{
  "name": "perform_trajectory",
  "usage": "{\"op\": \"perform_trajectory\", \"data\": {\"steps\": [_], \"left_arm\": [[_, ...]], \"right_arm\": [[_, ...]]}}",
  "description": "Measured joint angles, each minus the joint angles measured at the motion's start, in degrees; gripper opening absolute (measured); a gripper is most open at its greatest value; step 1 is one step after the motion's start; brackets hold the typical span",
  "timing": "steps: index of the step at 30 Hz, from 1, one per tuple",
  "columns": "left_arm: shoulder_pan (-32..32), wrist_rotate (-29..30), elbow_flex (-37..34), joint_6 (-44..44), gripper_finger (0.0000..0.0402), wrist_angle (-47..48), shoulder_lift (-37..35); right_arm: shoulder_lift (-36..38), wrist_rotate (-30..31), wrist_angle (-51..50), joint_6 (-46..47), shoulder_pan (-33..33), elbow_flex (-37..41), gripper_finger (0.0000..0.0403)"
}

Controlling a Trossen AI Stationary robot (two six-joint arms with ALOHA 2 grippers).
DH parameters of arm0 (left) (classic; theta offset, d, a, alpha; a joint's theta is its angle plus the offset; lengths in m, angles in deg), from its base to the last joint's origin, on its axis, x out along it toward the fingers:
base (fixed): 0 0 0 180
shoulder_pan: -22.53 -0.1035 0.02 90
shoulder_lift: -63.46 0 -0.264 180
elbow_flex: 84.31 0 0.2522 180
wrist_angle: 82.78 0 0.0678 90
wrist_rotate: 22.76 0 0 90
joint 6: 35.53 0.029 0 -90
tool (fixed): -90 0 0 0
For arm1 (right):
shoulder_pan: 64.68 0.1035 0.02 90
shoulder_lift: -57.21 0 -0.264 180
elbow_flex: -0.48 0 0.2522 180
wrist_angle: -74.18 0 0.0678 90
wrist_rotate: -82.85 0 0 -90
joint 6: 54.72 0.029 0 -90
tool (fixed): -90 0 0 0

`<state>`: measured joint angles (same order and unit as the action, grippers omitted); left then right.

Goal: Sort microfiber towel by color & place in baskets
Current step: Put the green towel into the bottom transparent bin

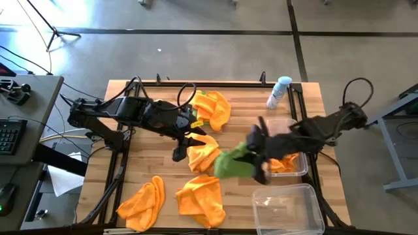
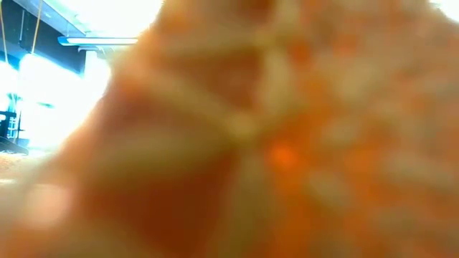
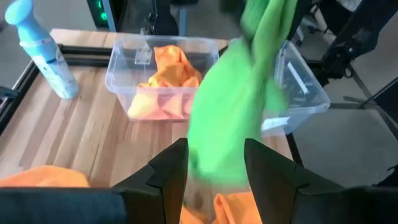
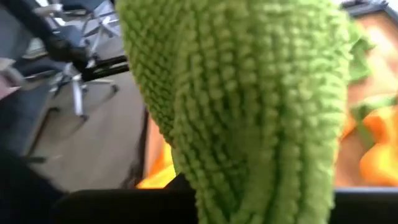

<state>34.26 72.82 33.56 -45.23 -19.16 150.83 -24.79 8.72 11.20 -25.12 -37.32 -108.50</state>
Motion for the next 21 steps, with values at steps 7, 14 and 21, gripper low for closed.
{"op": "perform_trajectory", "data": {"steps": [7, 14, 21], "left_arm": [[0.0, 0.1, -0.2, -0.2, 0.0145, 0.8, 0.0], [0.0, 0.2, -0.3, -0.2, 0.0145, 0.8, 0.0], [0.0, 2.2, -0.3, -0.2, 0.0145, 0.9, 0.0]], "right_arm": [[3.1, 0.1, -9.9, 18.3, 11.7, 0.0, 0.0003], [2.6, 0.0, -17.1, 40.3, 24.7, 0.0, 0.0002], [-2.3, -3.7, -25.6, 50.4, 30.7, 0.0, 0.0002]]}}
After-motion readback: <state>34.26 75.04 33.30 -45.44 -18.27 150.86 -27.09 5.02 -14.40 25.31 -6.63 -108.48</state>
